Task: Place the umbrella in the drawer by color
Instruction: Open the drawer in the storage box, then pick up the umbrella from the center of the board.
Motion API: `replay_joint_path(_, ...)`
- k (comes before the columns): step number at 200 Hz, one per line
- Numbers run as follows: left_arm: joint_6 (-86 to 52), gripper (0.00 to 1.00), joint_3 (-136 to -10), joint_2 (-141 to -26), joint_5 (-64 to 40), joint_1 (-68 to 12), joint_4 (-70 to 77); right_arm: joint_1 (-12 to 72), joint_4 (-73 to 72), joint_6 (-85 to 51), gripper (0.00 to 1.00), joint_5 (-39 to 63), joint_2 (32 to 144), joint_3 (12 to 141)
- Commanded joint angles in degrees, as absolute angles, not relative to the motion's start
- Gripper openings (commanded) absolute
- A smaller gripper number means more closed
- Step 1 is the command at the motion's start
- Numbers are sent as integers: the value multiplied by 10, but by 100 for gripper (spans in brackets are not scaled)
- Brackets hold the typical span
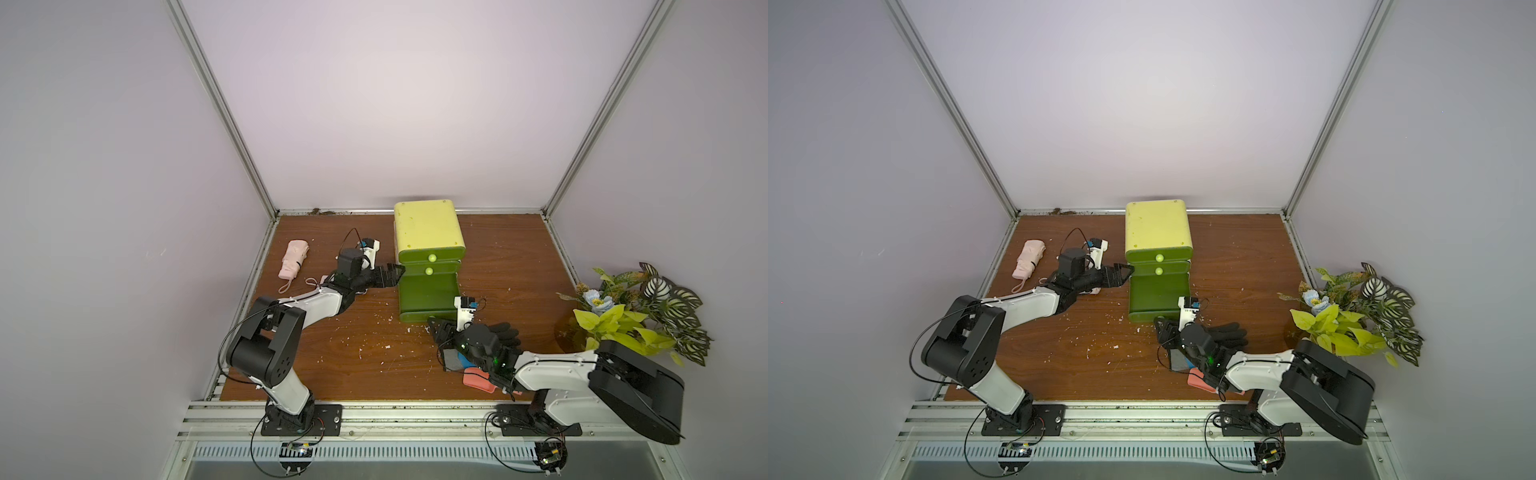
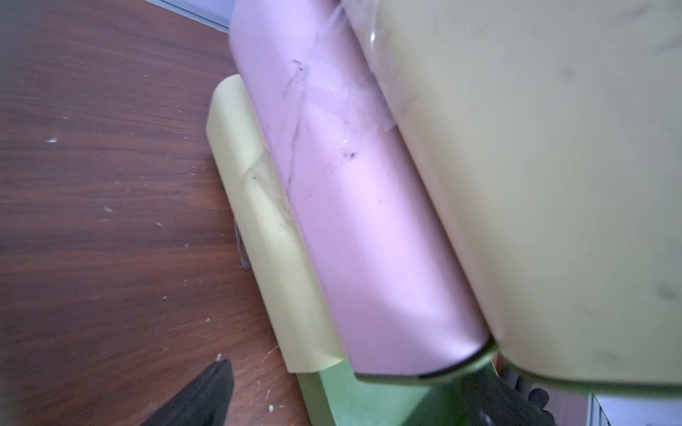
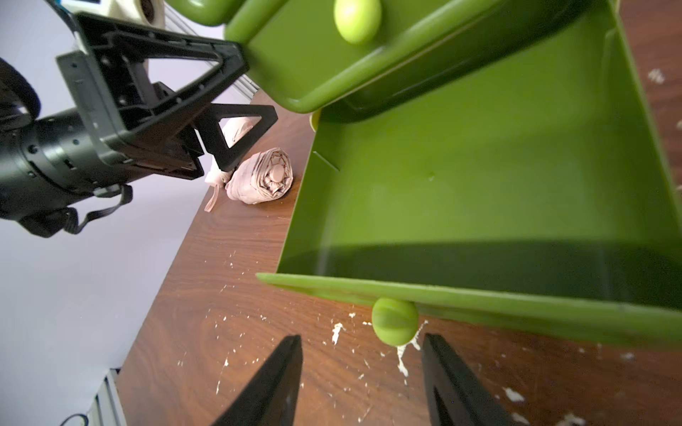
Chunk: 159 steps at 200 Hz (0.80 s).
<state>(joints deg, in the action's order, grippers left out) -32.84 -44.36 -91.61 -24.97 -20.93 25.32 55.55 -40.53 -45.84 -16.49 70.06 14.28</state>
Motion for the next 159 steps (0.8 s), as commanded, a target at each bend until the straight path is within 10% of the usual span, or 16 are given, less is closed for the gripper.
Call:
replay_joint_path(1,-375,99,-416,-860,-195,-203,244,559,-287,-346,66,-192,615,162)
replay_joint_path(73,-529,99,-297,-677,-62,-87,138,556,-273,-39,93,-307,378,138)
replay_joint_path(159,-687,90,-197,-763,-94,-41,325,552,-380,-12,90,-325,320,42)
